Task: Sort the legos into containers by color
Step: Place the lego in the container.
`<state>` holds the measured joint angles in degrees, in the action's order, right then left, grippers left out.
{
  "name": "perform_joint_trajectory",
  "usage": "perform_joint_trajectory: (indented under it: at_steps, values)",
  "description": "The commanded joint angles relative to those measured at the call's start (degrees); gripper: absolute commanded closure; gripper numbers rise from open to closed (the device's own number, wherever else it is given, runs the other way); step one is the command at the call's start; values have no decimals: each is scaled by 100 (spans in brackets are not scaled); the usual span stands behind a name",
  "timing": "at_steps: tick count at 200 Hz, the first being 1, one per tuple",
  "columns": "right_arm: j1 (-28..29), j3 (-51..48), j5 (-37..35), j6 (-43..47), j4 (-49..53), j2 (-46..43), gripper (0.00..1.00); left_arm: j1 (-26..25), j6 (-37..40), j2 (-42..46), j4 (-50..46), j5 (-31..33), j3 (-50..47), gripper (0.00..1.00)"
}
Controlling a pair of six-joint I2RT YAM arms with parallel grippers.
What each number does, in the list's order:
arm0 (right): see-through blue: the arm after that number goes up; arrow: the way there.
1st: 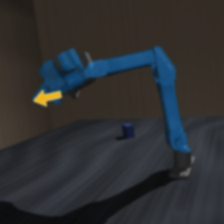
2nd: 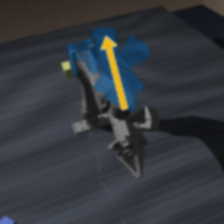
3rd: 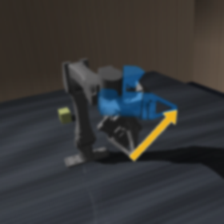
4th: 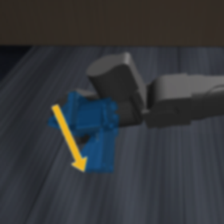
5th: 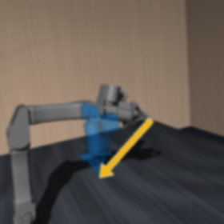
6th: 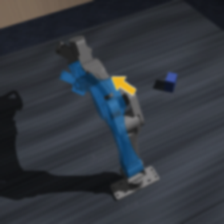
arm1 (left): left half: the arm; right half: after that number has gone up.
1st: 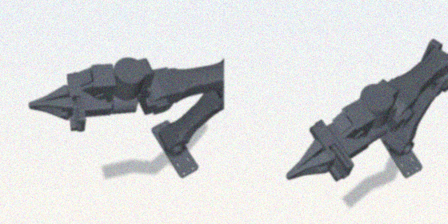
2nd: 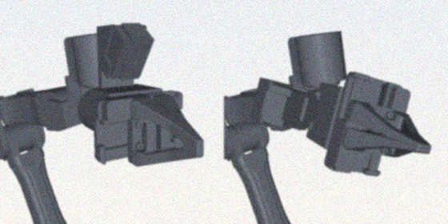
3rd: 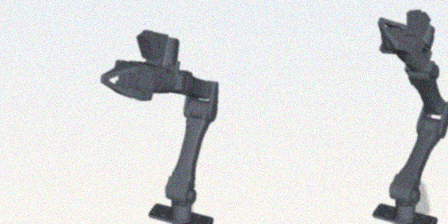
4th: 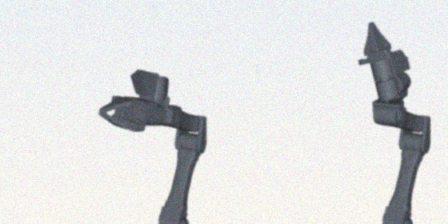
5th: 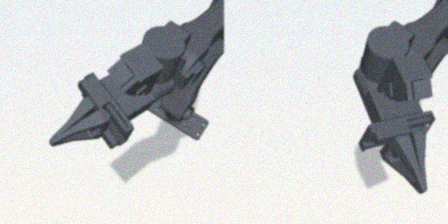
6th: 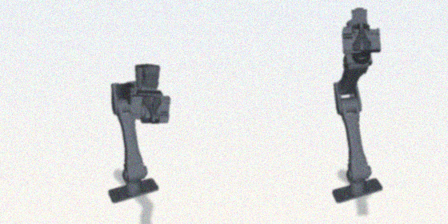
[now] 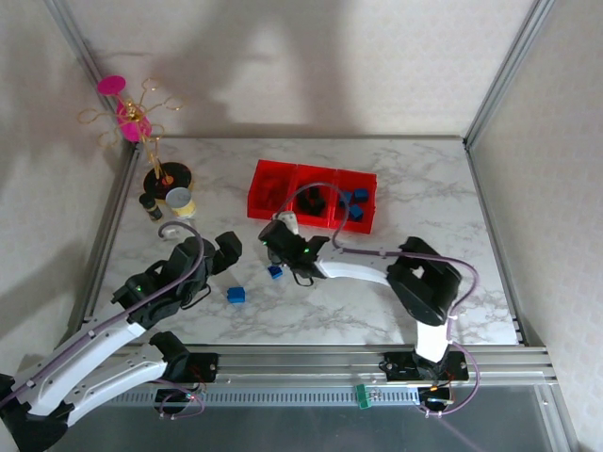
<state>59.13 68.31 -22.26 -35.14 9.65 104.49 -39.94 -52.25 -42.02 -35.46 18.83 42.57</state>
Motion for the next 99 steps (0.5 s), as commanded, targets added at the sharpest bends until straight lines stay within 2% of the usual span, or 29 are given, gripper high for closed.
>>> perform_joint_trajectory:
  at_steps: [1, 31, 54, 74, 99]
  values:
    - [-313, -224, -59, 111, -103, -710, 70, 39, 186, -139, 310, -182, 221, 0]
    - [-978, -346, -349, 228, 90, -1175, 70, 39, 393, -526, 754, -531, 334, 0]
    - [-1697, -439, -463, 346, -7, -1316, 70, 39, 523, -901, 1140, -800, 416, 0]
    - [-2293, -375, -440, 439, -129, -1208, 70, 39, 602, -1235, 1383, -956, 544, 0]
    - [-2741, -132, -414, 680, -361, -769, 70, 39, 687, -1538, 1600, -1065, 652, 0]
